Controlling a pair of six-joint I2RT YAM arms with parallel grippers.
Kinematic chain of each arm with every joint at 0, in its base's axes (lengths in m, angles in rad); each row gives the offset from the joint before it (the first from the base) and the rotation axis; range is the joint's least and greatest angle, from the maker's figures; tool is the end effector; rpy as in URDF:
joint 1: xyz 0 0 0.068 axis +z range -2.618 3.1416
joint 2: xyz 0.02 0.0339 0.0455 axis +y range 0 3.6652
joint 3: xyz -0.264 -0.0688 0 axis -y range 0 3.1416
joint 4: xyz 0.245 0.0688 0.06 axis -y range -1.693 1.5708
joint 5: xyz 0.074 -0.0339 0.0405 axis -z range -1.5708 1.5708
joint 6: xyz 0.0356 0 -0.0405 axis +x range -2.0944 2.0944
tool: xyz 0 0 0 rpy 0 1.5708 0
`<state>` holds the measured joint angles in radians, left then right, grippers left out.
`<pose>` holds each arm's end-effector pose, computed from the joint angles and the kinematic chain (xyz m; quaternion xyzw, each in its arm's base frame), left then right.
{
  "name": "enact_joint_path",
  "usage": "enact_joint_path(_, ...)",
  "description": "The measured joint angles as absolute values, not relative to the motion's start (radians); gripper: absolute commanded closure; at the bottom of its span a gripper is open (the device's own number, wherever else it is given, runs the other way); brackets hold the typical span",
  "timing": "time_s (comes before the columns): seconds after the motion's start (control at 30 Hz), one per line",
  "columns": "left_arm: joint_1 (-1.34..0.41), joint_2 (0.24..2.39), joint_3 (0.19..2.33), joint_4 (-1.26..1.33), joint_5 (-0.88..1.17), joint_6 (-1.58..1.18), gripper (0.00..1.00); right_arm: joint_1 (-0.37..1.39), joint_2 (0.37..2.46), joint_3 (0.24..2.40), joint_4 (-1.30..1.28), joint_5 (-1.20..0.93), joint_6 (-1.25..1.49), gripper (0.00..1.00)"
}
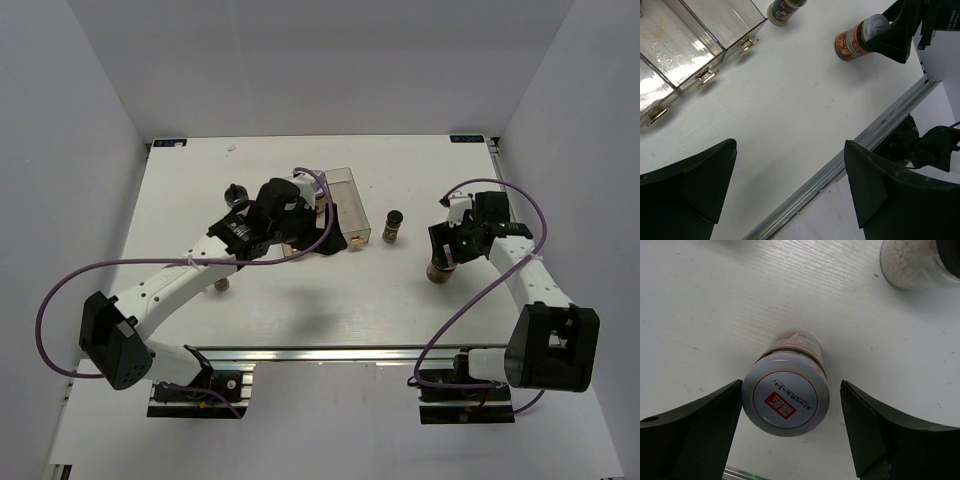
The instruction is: Organize the condiment bottles
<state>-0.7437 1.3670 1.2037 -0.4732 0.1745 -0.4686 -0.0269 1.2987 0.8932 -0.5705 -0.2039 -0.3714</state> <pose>0.2209 -0.2116 0.3266 0.1608 0.8757 -0.3195 0.3244 0.2590 0.0002 0.2361 -0.1924 0.9320 0.0377 0.3050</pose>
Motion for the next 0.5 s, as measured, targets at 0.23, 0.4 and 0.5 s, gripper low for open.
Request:
enact_joint_path(0.23,-0.744,1.345,1.197,-0.498,0.142,-0.469,0.02,-0.027,1.334,0.892,-0.565,-0.204,-0.376,0.20)
enact_joint_path(0.4,-0.744,1.324,1.187,-0.516,0.118,-0.469,0.02,-0.027,1.338,0.891,-0.564,-0.205,-0.378,0.22)
enact_joint_path(0.5,-0.744,1.318,1.186,-0.519,0.112,-0.469,0.02,-0.026,1.339,0.881,-0.556,-0.205,-0.379,0.27)
